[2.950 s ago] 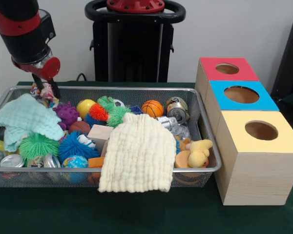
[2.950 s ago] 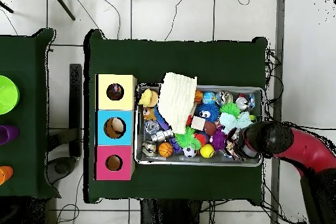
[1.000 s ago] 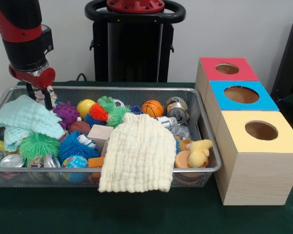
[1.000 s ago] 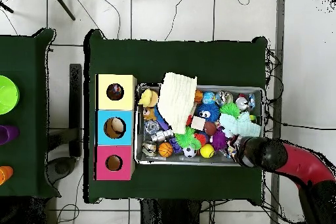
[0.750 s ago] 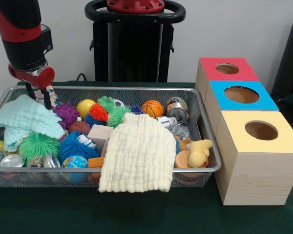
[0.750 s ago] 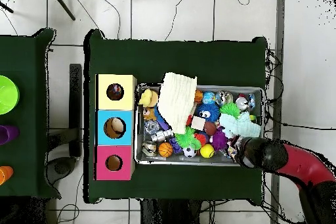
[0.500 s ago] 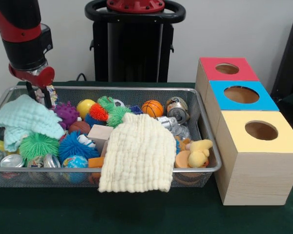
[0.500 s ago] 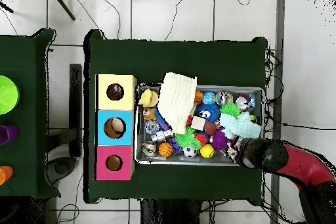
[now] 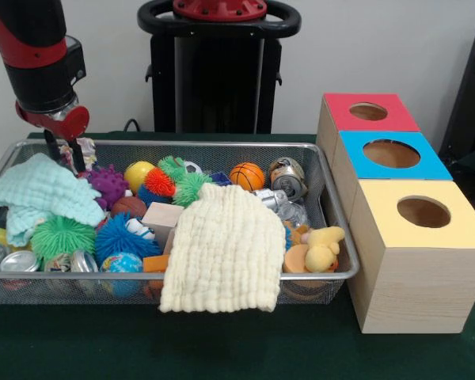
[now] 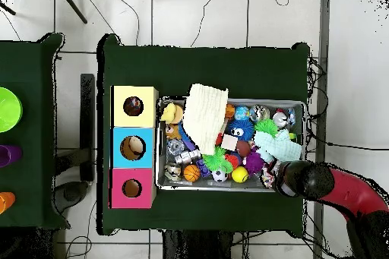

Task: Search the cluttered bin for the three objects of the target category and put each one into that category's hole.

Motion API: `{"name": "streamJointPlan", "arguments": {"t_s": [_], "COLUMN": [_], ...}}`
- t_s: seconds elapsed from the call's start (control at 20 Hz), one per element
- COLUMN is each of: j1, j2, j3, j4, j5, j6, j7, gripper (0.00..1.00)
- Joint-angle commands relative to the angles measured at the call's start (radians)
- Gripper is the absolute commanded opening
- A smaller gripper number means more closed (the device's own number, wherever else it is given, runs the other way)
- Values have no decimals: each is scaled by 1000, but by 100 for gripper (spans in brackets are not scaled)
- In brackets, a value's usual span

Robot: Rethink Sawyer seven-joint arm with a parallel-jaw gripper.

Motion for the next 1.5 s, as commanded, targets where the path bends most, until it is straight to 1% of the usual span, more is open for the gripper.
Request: {"name": "streamJointPlan", "arguments": {"t_s": [0.05, 0.4, 0.8, 1.5], "j1": [11, 13, 4, 11], "j2": [17, 16, 23, 24], "j3": [9, 4, 10, 9], "j4": [78, 90, 99, 120], "j5": [33, 38, 44, 53], "j6": [76, 74, 49, 28], "j7": [-19, -19, -22, -4], "gripper": [100, 100, 100, 100]}}
